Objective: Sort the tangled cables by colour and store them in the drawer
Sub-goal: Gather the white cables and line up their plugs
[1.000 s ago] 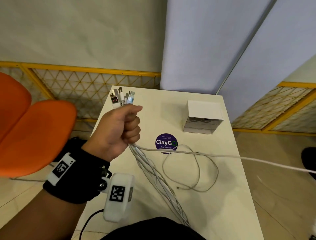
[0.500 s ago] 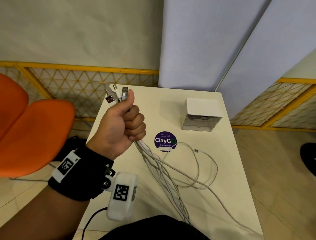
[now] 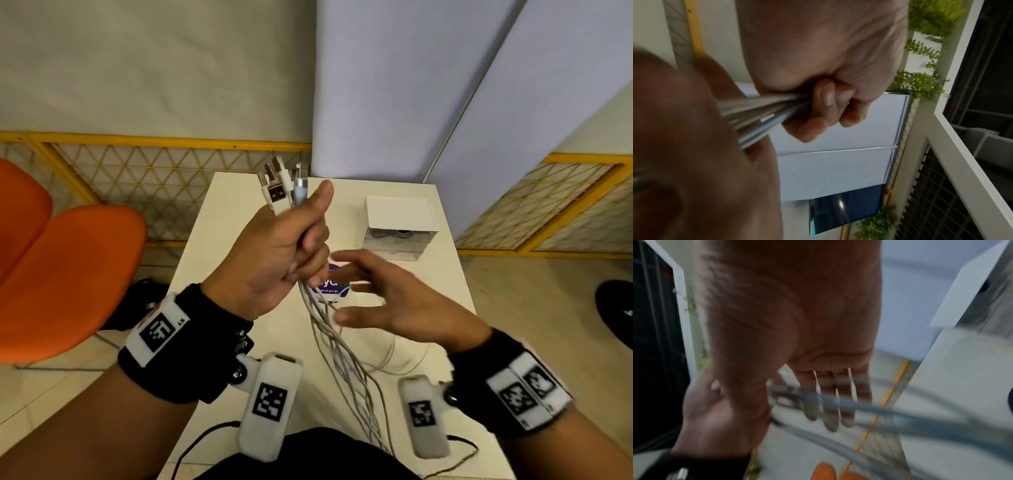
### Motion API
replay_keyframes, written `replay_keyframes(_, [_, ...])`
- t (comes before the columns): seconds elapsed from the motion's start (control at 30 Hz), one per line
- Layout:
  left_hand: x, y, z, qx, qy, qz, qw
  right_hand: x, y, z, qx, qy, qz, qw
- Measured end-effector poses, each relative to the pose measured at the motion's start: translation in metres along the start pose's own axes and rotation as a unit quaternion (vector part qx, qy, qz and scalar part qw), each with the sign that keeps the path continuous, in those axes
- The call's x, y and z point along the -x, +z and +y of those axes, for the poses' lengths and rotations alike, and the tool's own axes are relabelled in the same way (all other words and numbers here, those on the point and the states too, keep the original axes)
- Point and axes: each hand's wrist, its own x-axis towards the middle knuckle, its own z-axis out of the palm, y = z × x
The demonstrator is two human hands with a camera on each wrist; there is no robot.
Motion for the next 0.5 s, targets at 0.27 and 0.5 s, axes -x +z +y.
replay_keyframes(0.27, [0.017, 0.001, 0.016, -0.003, 0.108, -0.019, 0.994, -0.017, 0.049, 0.013, 0.008, 0.061, 0.007, 0.998])
replay_keyframes(0.5, [0.021, -0.002, 0.017, -0.008, 0.126, -0.054, 0.991, 0.072, 0.035, 0.138, -0.065, 0.252, 0.057, 0.964])
